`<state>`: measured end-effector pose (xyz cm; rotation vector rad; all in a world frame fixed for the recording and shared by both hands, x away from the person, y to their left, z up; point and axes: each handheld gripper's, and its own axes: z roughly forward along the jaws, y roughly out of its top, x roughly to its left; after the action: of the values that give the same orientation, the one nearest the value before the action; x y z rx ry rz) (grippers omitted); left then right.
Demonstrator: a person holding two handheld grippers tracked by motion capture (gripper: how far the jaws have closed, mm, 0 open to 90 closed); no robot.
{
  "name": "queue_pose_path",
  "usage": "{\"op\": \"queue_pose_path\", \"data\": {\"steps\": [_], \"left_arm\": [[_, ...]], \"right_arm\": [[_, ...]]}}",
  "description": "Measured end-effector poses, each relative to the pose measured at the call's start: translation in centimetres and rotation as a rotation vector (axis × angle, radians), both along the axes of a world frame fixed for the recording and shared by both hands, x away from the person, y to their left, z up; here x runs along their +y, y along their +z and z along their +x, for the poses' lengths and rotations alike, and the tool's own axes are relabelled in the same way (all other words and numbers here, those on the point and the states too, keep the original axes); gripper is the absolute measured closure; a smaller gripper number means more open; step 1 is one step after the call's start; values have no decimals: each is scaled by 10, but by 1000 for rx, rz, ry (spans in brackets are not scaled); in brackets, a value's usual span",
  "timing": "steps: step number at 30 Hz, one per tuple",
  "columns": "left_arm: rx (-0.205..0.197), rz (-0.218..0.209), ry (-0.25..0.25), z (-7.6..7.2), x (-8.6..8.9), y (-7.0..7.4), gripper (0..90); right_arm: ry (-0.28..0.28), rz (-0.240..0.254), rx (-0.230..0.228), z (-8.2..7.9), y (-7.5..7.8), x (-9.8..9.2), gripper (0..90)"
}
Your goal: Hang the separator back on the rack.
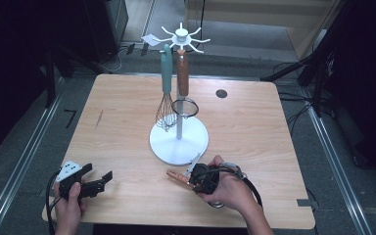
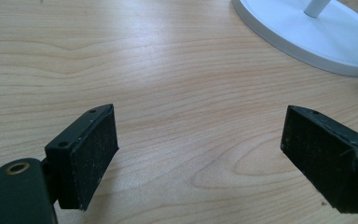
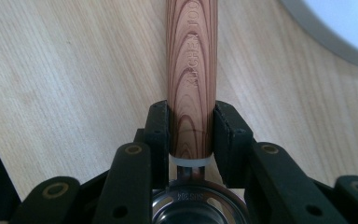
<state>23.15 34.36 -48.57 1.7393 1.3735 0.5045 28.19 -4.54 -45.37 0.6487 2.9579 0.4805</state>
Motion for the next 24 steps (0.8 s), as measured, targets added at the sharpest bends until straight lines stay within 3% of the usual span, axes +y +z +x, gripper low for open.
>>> {"op": "queue_pose_path", "data": {"steps": [6,10,15,19,24], "left_arm": [[2,-2,1,0,0,0,113],[4,-1,-1,0,0,0,113],[1,-2,1,0,0,0,113],[2,-3,2,0,1,0,114],[1,-2,3,0,0,0,114]], "right_arm": [[-83,95,-28,8,6,-17,705],[-135,156,-20,10,7,-27,705],[-195,204,-52,14,9,-37,705],[-226,231,-71,16,11,-43,705],[-254,299,-95,18,14,-53,705]]}}
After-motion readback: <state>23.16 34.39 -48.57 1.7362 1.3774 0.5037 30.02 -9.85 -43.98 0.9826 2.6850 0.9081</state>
